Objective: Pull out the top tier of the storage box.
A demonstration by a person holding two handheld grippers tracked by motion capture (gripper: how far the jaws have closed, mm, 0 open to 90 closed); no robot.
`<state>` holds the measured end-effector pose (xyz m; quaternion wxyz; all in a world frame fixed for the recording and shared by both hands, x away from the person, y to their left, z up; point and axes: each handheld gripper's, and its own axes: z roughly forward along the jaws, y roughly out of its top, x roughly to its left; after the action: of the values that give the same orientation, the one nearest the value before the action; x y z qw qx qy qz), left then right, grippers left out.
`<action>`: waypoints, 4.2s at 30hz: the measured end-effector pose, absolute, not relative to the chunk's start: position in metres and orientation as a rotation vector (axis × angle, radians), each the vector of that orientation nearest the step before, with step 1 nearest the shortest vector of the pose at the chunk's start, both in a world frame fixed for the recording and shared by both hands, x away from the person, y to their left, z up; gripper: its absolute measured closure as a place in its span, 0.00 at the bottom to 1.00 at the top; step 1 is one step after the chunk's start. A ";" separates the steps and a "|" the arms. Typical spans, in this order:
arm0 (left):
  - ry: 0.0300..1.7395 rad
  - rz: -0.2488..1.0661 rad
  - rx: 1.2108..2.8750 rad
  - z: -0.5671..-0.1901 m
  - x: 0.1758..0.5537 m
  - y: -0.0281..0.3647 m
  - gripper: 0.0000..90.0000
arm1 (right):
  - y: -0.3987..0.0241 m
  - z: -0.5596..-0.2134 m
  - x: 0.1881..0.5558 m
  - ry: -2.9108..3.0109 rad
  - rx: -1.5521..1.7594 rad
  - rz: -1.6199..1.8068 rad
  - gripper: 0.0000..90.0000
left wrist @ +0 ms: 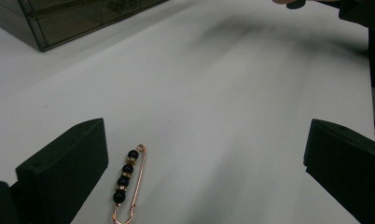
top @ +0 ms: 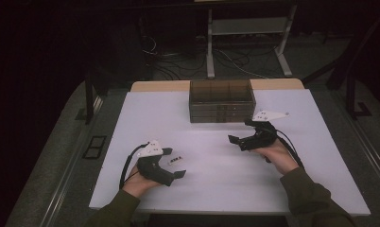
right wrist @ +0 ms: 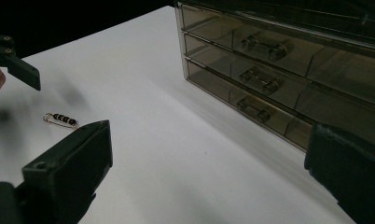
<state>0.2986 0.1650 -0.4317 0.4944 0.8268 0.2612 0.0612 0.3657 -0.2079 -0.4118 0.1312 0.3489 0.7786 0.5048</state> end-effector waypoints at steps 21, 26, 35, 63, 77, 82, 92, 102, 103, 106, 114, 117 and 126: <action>0.636 0.148 1.999 -0.431 0.299 0.165 0.00 | -0.205 -0.414 0.377 2.258 1.026 1.455 0.00; 0.637 0.146 1.999 -0.432 0.299 0.165 0.00 | -0.202 -0.413 0.381 2.261 1.012 1.452 0.00; 0.636 0.146 1.998 -0.432 0.299 0.165 0.00 | -0.200 -0.414 0.385 2.244 1.003 1.453 0.00; 0.637 0.139 1.996 -0.432 0.299 0.165 0.00 | -0.186 -0.414 0.408 2.235 1.003 1.426 0.01; 0.637 0.143 1.996 -0.431 0.299 0.166 0.00 | -0.179 -0.415 0.411 2.232 0.982 1.429 0.01; 0.634 0.144 2.001 -0.432 0.299 0.166 0.00 | -0.177 -0.417 0.411 2.241 0.952 1.390 0.01; 0.631 0.148 2.003 -0.432 0.299 0.166 0.00 | -0.175 -0.416 0.408 2.217 0.900 1.323 0.01; 0.630 0.154 2.015 -0.432 0.298 0.165 0.00 | -0.173 -0.418 0.407 2.211 0.853 1.259 0.01; 0.630 0.154 2.014 -0.432 0.298 0.165 0.00 | -0.173 -0.418 0.407 2.211 0.847 1.252 0.01; 0.628 0.157 2.014 -0.433 0.298 0.165 0.00 | -0.172 -0.419 0.406 2.205 0.834 1.231 0.01; 0.626 0.168 2.018 -0.433 0.298 0.164 0.00 | -0.171 -0.419 0.404 2.194 0.796 1.183 0.01; 0.627 0.168 2.023 -0.433 0.298 0.164 0.00 | -0.170 -0.419 0.404 2.191 0.785 1.159 0.00; 0.625 0.168 2.028 -0.433 0.297 0.164 0.00 | -0.167 -0.419 0.401 2.185 0.748 1.098 0.01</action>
<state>0.2969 0.1639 -0.4328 0.4850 0.8331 0.2569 0.0689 0.4009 -0.1674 -0.4195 0.2880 0.2802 0.8183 0.4111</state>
